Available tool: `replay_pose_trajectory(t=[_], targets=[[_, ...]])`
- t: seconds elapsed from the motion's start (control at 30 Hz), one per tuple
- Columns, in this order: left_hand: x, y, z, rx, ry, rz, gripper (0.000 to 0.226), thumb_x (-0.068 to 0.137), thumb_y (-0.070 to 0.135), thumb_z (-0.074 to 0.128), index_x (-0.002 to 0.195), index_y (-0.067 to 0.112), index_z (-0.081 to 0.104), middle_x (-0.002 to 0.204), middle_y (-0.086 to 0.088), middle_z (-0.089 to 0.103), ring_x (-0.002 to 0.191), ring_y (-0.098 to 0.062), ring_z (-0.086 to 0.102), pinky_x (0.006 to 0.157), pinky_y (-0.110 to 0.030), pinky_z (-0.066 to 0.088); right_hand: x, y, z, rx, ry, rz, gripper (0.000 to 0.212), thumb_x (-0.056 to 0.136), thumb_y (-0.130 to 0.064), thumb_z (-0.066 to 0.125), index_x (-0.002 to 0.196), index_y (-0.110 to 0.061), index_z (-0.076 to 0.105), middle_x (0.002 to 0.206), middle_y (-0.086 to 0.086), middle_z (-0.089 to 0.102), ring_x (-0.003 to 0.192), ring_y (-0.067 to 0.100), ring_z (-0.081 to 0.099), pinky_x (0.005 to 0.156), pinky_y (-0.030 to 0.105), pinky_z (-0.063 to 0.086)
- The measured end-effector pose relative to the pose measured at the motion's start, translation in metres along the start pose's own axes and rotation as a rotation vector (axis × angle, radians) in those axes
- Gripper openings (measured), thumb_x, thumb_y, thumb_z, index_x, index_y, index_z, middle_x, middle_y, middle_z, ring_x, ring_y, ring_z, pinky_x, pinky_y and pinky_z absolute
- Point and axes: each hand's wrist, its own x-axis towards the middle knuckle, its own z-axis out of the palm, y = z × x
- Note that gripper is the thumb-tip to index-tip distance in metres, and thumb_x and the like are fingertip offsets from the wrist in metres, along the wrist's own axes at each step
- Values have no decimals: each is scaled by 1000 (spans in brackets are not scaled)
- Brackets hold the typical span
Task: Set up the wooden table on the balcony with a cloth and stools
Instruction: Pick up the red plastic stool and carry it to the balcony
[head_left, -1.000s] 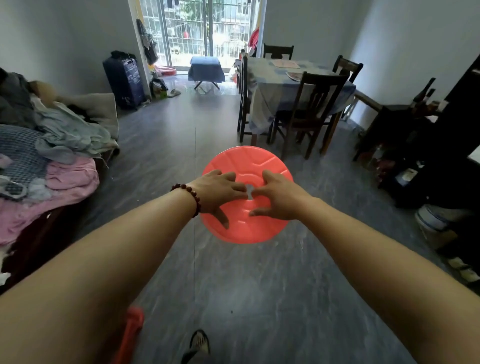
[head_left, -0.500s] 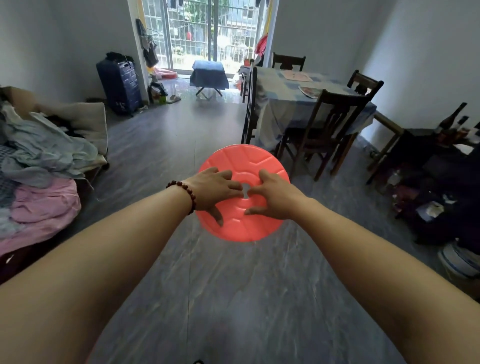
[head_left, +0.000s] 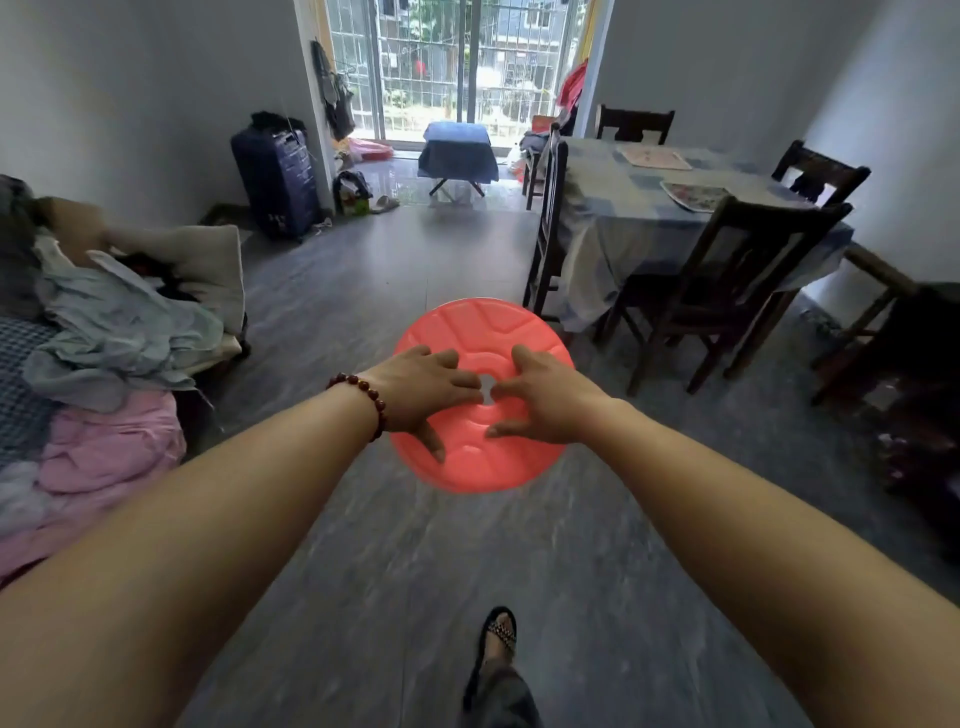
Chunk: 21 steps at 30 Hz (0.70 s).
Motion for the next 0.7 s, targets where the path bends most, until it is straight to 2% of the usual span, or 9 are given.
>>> replay_pose_trajectory(t=[0.17, 0.4, 0.7], targets=[[74, -71, 13, 14, -14, 1, 91, 69, 74, 54, 145, 30, 26, 147, 12, 30, 120, -20, 37, 88, -33, 34, 85, 61, -3, 9, -11, 0, 61, 76, -65, 61, 124, -28, 59, 119, 9, 38, 113, 30, 45, 102, 34, 36], [181, -177, -1, 24, -11, -37, 91, 71, 73, 54, 145, 30, 24, 149, 11, 28, 122, -21, 36, 90, -34, 34, 200, 158, -44, -6, 12, -23, 61, 75, -63, 63, 123, -26, 60, 116, 11, 39, 110, 30, 48, 101, 33, 36], [260, -286, 30, -22, -42, -65, 91, 70, 73, 53, 145, 30, 25, 149, 12, 28, 123, -21, 36, 93, -34, 34, 330, 217, -50, -7, -4, -83, 62, 77, -62, 63, 125, -24, 59, 119, 12, 39, 111, 32, 48, 99, 31, 34]])
